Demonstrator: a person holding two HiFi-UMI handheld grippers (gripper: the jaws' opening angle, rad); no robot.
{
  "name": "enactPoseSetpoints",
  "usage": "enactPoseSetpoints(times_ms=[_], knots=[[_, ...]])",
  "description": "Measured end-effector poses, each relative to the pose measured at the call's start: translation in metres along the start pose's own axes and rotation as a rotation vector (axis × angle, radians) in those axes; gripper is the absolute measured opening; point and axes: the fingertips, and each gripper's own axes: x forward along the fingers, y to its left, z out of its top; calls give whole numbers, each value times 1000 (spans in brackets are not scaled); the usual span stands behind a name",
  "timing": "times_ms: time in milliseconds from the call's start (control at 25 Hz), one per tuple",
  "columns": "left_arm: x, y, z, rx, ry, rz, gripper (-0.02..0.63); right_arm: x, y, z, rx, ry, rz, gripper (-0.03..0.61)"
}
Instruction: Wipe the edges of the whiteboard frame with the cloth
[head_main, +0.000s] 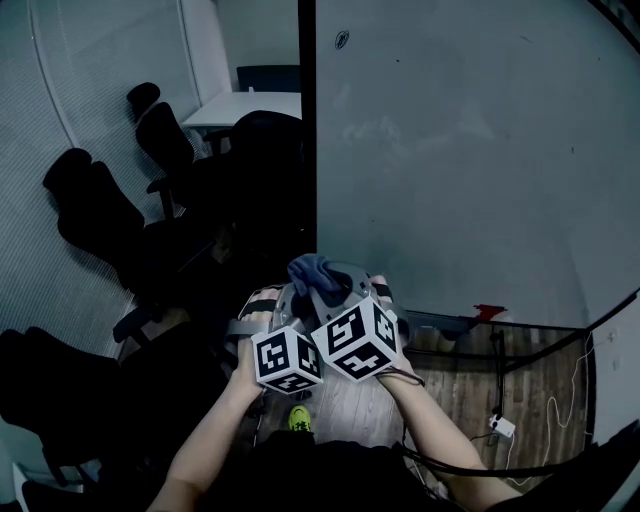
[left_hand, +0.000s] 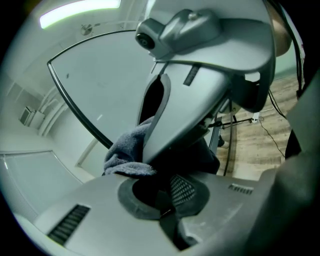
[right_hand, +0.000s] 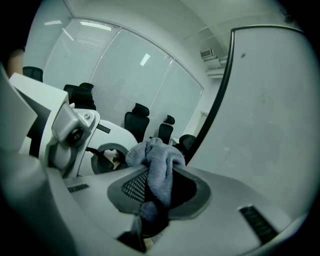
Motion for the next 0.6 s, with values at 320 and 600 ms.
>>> enactPoseSetpoints(times_ms=[320,600], knots=[[-28,-50,20,-46,73,8,15,-48,27,-28,-1,-48,63,94],[-48,-94,23,-129,142,-16,15,-74,57,-54,-3,-50,156,94]])
